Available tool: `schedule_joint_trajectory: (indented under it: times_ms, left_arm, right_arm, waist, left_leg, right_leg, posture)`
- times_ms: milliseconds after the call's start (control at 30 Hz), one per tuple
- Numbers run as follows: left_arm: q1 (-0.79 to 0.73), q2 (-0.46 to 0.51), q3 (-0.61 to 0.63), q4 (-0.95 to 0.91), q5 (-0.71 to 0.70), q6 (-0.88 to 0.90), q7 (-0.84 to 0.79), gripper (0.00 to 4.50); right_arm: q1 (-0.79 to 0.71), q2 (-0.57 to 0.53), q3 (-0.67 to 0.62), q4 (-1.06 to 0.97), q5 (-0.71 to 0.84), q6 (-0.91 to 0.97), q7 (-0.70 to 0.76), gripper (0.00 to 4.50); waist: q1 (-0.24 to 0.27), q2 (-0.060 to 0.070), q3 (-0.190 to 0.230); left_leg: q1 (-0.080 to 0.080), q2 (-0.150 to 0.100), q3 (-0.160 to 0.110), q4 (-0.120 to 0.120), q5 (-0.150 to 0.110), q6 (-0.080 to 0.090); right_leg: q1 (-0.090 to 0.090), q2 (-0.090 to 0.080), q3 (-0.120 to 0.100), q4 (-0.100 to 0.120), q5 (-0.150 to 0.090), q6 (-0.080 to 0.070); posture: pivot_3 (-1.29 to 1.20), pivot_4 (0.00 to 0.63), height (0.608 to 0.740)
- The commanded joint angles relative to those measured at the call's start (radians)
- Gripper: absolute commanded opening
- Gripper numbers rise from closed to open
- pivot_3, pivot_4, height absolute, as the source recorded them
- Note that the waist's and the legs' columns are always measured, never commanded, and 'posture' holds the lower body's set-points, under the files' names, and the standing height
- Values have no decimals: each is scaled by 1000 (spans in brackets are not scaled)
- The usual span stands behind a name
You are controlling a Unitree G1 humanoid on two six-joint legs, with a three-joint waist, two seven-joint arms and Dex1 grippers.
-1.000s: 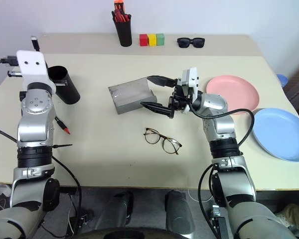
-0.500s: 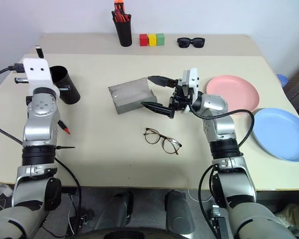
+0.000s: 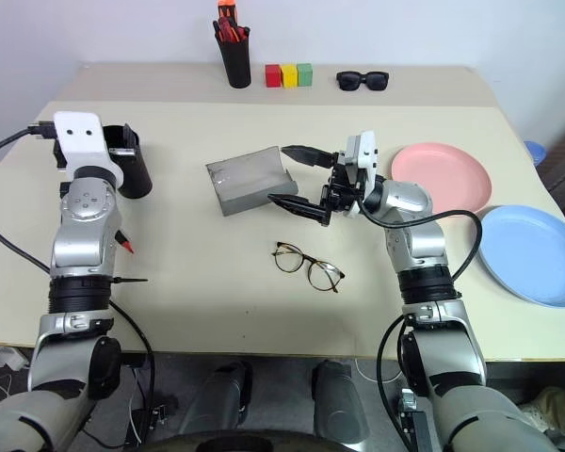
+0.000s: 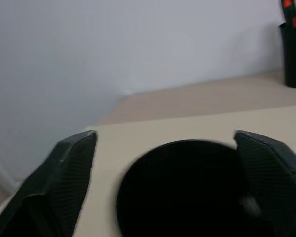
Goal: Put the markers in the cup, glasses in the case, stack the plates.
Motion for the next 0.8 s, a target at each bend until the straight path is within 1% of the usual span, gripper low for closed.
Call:
schedule_joint_trajectory:
  times_ms: [33, 200, 300, 433, 500, 567, 600, 700, 767, 800]
  left_arm:
    - [-8, -13, 79, -180, -107, 60, -23, 4446]
    - [42, -28, 205, -379, -209, 210, 22, 4446]
    - [65, -65, 277, -494, -267, 298, 81, 4446]
    - [96, -100, 320, -589, -298, 393, 136, 4446]
    - [130, -127, 340, -642, -309, 444, 169, 4446]
    - [222, -216, 398, -763, -343, 563, 233, 4446]
    - [251, -244, 423, -803, -358, 607, 252, 4446]
    - [303, -294, 456, -880, -379, 699, 286, 4446]
    - [307, -321, 479, -917, -405, 802, 306, 4446]
    - [306, -318, 486, -925, -417, 859, 301, 4446]
  right_arm:
    - [0, -10, -18, -49, 9, -5, -6, 4456]
    - [-3, -10, -20, -35, 7, -10, -7, 4456]
    - [-11, -7, -20, -15, 5, -15, -3, 4456]
    - [-18, 0, -13, -1, 0, -21, 2, 4456]
    - [-23, 6, -9, 10, -5, -25, 3, 4456]
    - [-39, 10, -8, 43, -8, -35, 20, 4456]
    - [-46, 14, -6, 55, -10, -39, 25, 4456]
    - [-63, 21, -1, 87, -15, -50, 43, 4456]
    - [-73, 22, 0, 106, -17, -56, 55, 4456]
    - [-78, 24, 0, 115, -19, -59, 58, 4456]
  waist:
    - [0, 0, 0]
    - [-18, 0, 0]
    - [-23, 0, 0]
    - [-22, 0, 0]
    - [-22, 0, 0]
    - [-25, 0, 0]
    - [-27, 0, 0]
    - [-24, -1, 0]
    - [-21, -1, 0]
    - [-21, -1, 0]
  left_leg:
    - [0, 0, 0, 0, 0, 0]
    - [0, 0, 0, -1, 0, 0]
    - [0, 0, 0, 0, 0, 0]
    - [0, 0, 0, 0, 0, 0]
    - [0, 0, 0, 0, 0, 0]
    - [0, 0, 0, 0, 0, 0]
    - [1, 0, 0, 0, 0, 0]
    - [1, 1, -1, 0, 0, 0]
    - [1, 1, -2, 0, 0, 0]
    - [1, 1, -2, 0, 0, 0]
  right_leg:
    - [0, 0, 0, 0, 0, 0]
    - [0, 0, 0, 0, 0, 0]
    - [0, 0, 0, 0, 0, 0]
    - [1, 0, 0, 0, 0, 0]
    - [1, 0, 0, 0, 0, 0]
    - [1, 0, 0, -1, 0, 0]
    - [1, 0, 0, -1, 0, 0]
    - [1, 1, 0, 0, 0, 0]
    - [1, 2, -1, 0, 0, 0]
    - [2, 1, -1, 0, 0, 0]
  posture:
    - [0, 150, 740]
    - [0, 150, 740]
    - [0, 150, 740]
    - [0, 150, 740]
    - [0, 150, 740]
    - [0, 150, 740]
    - [0, 150, 740]
    - [0, 150, 740]
    - [0, 150, 740]
    - [0, 150, 740]
